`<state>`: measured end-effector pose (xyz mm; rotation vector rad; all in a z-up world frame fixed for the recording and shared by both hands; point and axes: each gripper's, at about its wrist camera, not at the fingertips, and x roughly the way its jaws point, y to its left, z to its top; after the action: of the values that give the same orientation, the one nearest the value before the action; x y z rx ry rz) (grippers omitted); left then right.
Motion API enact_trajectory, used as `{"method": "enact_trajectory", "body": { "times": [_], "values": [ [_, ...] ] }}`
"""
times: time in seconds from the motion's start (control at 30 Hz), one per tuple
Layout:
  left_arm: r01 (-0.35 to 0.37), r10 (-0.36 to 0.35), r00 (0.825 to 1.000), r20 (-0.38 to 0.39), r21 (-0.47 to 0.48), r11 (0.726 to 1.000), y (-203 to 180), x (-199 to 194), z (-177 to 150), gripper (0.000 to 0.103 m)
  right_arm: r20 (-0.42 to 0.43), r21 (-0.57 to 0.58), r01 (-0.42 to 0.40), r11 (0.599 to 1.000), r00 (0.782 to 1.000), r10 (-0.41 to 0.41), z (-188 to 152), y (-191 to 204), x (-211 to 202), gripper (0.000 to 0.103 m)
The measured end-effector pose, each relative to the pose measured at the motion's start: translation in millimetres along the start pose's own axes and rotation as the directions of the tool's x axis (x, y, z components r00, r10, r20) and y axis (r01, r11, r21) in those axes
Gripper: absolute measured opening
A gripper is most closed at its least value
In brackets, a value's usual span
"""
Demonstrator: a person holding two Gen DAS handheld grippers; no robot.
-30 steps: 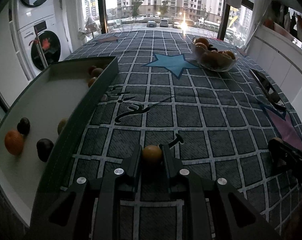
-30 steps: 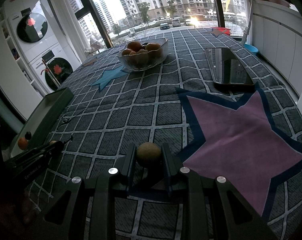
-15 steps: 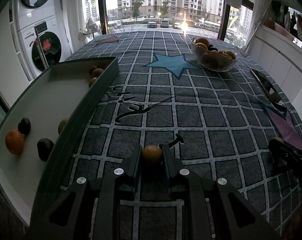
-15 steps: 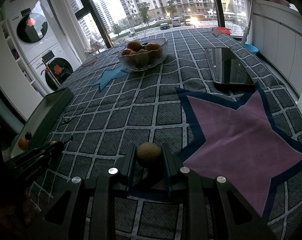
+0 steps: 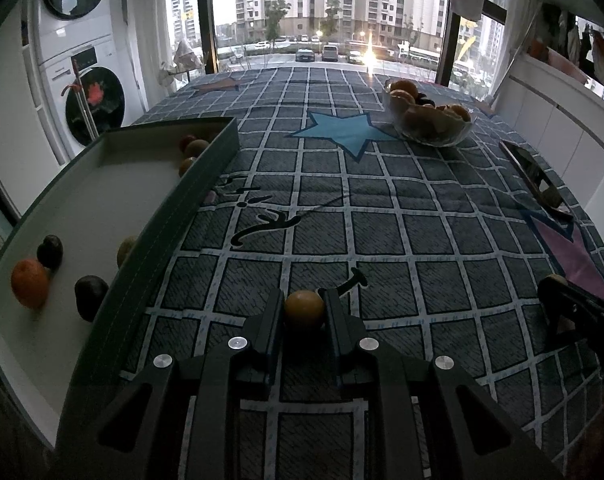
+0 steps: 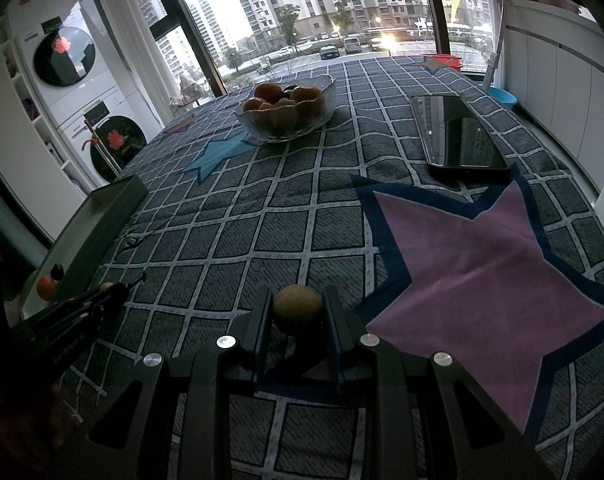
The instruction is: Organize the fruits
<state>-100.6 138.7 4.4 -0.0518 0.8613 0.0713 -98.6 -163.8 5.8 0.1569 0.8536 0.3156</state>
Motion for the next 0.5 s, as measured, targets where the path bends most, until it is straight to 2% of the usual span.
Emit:
{"method": "enact_trajectory", "body": {
  "times": [0.5],
  "values": [
    [-0.004,0.004,1.000,0.009,0.003,1.000,-0.9,-1.2,-2.6,0.022,0.001,0.001,0.001,1.000,1.000,-0.001,-0.1,-0.8,0.1,0.028]
  ]
}}
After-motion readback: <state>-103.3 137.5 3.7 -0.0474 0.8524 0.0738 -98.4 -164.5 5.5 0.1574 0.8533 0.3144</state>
